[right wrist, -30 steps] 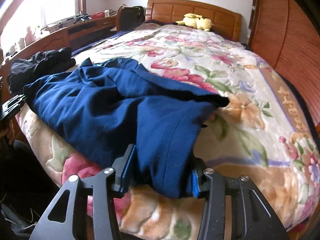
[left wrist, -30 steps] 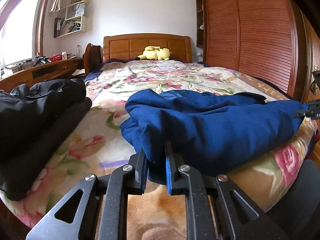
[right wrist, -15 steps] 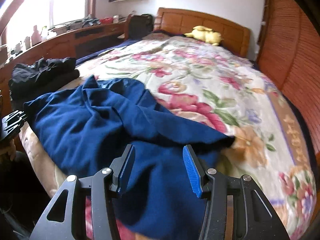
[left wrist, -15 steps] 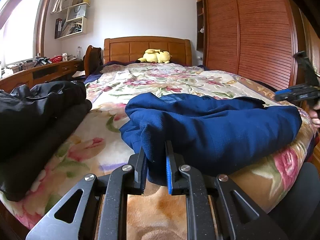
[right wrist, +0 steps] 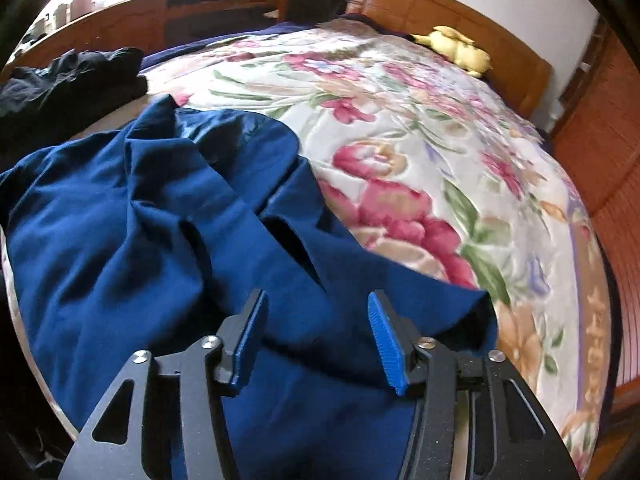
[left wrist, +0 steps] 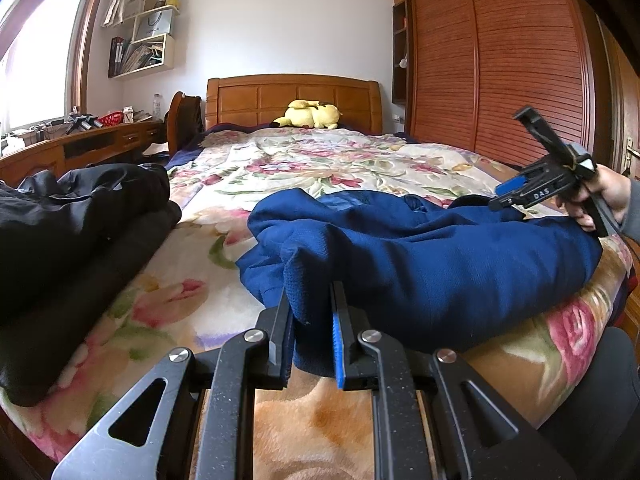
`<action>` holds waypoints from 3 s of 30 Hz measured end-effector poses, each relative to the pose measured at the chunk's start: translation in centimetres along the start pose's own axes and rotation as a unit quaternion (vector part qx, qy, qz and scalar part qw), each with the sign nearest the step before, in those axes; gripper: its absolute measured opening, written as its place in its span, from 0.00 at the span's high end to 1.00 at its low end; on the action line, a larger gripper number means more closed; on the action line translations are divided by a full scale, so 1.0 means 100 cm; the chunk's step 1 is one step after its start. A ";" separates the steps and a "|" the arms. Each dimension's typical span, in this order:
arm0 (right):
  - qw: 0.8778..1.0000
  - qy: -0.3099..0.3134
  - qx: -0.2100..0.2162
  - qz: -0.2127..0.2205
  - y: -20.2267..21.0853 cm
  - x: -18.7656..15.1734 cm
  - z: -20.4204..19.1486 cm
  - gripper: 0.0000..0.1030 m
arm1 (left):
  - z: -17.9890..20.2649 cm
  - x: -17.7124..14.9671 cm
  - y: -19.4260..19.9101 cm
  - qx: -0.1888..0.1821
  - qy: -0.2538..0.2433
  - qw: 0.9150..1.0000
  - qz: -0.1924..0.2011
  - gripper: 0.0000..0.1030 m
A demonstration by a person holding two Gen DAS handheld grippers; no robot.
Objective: Fold large clothes
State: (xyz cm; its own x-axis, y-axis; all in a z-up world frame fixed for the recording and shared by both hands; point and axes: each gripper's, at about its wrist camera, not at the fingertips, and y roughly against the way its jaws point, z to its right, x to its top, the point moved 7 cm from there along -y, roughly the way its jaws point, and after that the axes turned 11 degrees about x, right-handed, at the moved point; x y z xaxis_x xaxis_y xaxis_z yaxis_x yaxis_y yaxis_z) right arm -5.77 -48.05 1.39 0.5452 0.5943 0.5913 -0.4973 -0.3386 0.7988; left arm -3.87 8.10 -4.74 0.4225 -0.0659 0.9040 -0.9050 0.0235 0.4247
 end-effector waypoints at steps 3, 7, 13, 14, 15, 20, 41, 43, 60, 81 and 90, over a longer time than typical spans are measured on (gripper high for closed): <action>0.999 0.021 0.032 -0.029 -0.019 0.004 -0.009 0.45 | 0.001 0.001 0.000 0.000 -0.001 1.000 0.001 0.85; 0.999 0.037 0.024 0.012 -0.012 0.022 -0.020 0.46 | 0.001 0.000 0.001 -0.003 0.000 1.000 0.000 0.85; 0.996 0.060 0.058 -0.010 -0.022 0.019 -0.046 0.46 | 0.000 0.000 0.000 -0.007 0.000 1.000 -0.001 0.85; 0.997 0.065 0.045 -0.023 -0.026 0.015 -0.044 0.46 | 0.000 0.000 0.001 -0.007 0.000 1.000 -0.001 0.85; 0.997 0.065 0.033 -0.034 -0.033 0.015 -0.038 0.46 | 0.000 0.000 0.001 -0.008 0.000 1.000 -0.001 0.85; 0.998 0.022 0.015 -0.065 -0.050 0.016 -0.002 0.45 | 0.000 0.000 0.000 -0.008 0.001 1.000 -0.001 0.85; 0.988 0.032 -0.147 0.018 -0.053 0.104 0.051 0.98 | -0.003 0.000 0.001 -0.007 0.000 1.000 0.002 0.85; 0.985 0.009 -0.170 0.009 -0.066 0.111 0.066 0.98 | -0.005 -0.001 0.001 -0.005 0.001 1.000 0.002 0.85; 0.980 -0.152 -0.127 -0.009 -0.029 0.004 0.141 0.30 | -0.011 -0.005 0.008 -0.009 -0.002 1.000 0.001 0.85; 0.974 -0.175 -0.138 0.041 -0.004 -0.055 0.188 0.99 | -0.012 -0.011 0.017 0.024 -0.010 1.000 -0.014 0.88; 0.974 -0.166 -0.112 0.106 0.063 -0.071 0.127 0.27 | -0.021 0.024 0.050 0.031 0.015 0.999 0.028 0.29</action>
State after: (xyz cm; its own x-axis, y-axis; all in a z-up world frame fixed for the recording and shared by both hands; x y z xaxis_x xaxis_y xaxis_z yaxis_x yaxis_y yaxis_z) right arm -4.16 -63.70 3.63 0.5838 0.2460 0.7737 -0.7371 -0.2389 0.6322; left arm -7.26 10.20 -0.40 0.3718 -0.0367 0.9276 -0.9281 -0.0356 0.3706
